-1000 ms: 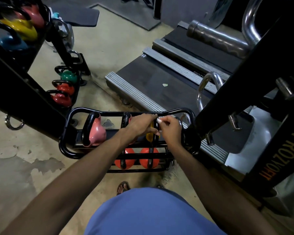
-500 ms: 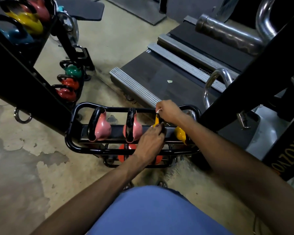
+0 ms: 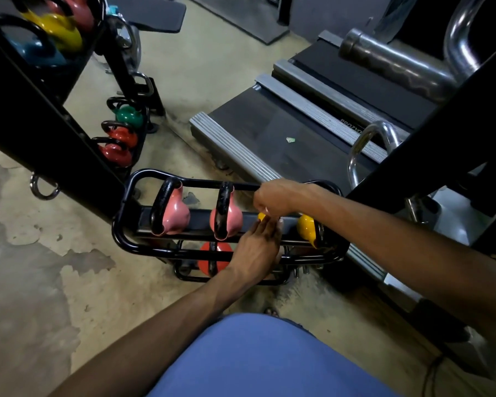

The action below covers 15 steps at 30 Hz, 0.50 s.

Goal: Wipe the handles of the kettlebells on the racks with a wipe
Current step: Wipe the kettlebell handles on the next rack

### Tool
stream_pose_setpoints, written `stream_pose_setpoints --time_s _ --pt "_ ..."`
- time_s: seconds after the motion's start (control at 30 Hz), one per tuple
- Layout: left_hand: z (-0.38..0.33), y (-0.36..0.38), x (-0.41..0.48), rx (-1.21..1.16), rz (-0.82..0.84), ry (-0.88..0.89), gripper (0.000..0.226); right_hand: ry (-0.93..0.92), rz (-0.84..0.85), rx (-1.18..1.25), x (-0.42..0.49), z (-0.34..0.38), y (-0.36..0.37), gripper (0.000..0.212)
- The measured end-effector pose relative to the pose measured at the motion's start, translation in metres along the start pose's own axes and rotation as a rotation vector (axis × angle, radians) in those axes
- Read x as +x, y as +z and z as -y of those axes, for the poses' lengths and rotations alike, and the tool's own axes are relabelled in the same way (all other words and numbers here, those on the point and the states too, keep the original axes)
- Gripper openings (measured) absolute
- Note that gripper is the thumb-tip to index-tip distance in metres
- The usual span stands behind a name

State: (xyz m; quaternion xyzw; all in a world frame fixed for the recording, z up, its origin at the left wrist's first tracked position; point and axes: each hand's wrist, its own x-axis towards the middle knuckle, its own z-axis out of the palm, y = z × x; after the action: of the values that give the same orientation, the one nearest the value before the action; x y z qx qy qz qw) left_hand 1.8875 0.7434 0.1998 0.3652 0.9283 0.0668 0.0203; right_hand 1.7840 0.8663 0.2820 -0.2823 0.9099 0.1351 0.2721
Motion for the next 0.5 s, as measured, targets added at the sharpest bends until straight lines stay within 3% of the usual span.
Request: stream_pose_setpoints --time_s 0.13,0.3,0.4,0.5 --pt "-0.001 0.003 -0.010 0.028 -0.010 0.069 0.075 0.068 -0.149 -0.030 -0.011 -0.012 -0.001 0.024" --pt "0.000 0.007 -0.022 0.080 0.013 0.148 0.074 -0.064 -0.026 0.002 -0.012 0.006 0.015 0.020" --pt "0.000 0.002 -0.024 0.043 0.017 0.148 0.073 -0.043 -0.148 -0.116 -0.015 0.008 0.012 0.018" --pt "0.001 -0.015 -0.030 -0.050 -0.049 0.160 0.055 -0.063 -0.156 -0.124 -0.019 0.019 0.017 0.021"
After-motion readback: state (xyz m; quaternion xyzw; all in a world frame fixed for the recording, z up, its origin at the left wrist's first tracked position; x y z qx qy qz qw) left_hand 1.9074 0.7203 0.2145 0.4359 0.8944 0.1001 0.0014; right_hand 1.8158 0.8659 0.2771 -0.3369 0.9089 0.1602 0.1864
